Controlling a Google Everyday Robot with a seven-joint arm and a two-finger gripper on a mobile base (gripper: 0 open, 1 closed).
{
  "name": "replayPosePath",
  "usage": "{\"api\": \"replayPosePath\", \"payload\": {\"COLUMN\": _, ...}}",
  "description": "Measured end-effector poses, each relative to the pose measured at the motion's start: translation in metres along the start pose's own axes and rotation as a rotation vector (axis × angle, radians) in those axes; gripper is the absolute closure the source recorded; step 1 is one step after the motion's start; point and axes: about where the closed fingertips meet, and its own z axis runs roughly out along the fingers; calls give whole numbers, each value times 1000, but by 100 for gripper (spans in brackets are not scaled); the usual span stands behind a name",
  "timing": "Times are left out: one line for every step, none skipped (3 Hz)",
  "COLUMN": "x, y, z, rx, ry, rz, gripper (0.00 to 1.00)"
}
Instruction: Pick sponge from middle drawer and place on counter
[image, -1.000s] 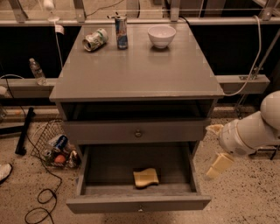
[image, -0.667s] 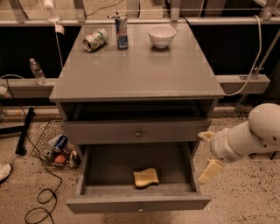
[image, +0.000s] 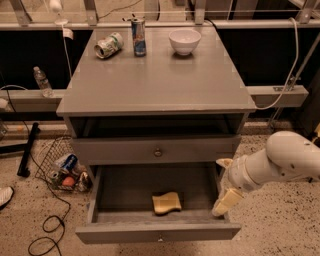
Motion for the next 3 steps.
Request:
{"api": "replayPosePath", "payload": {"x": 22, "y": 0, "z": 22, "rx": -15, "ry": -6, "rz": 43, "gripper": 0}}
{"api": "replayPosePath", "payload": {"x": 43, "y": -12, "z": 82, "rx": -51, "ry": -16, "rz": 54, "gripper": 0}}
{"api": "replayPosePath", "payload": {"x": 52, "y": -22, "z": 124, "rx": -66, "ry": -27, "rz": 49, "gripper": 0}}
